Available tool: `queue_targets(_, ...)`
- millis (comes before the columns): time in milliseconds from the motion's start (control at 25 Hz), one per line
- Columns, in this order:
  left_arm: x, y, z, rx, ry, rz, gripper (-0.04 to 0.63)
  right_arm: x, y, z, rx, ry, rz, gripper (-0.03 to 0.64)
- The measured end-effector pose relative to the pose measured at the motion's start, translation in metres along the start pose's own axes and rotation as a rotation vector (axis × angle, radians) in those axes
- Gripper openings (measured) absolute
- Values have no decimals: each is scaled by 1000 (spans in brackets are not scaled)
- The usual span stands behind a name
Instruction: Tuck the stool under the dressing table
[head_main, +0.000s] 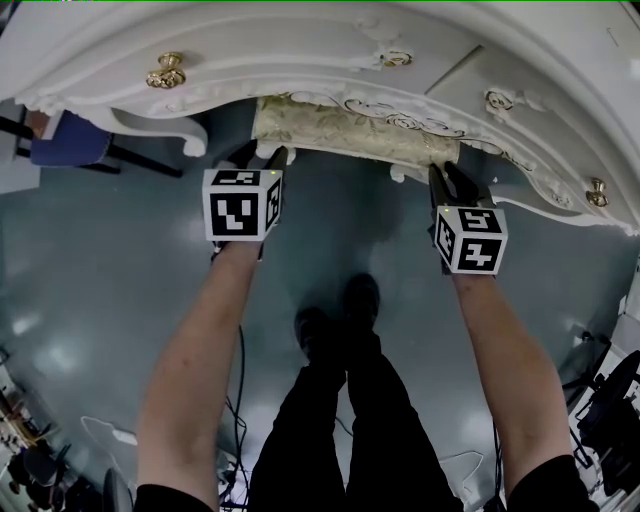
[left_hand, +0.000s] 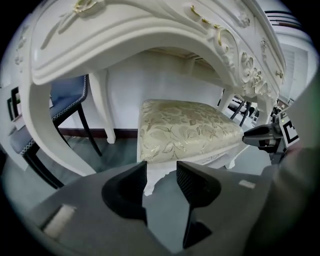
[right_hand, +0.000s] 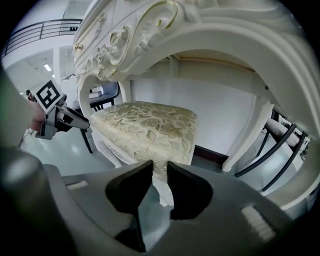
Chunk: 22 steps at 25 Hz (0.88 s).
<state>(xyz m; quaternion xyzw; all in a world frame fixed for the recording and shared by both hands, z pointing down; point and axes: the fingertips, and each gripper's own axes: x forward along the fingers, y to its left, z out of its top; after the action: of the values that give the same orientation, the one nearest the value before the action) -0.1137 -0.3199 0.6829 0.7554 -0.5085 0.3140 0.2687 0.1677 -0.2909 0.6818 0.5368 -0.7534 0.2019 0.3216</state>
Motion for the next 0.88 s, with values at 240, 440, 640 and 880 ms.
queue_targets(240,7,4,7,22,-18,51,152,5,-6,6,-14,-47,-11,98)
queue_targets(440,12,5,9,41,-24,71,133,11,-13,12,-24,-60,-9,98)
queue_targets(640,16,12,17,78,-33,98,112,14,-12,15,-35,-74,-8,98)
queue_targets(880,25,17,27,68,-41,85,137,20,-11,22,-29,-97,-17,95)
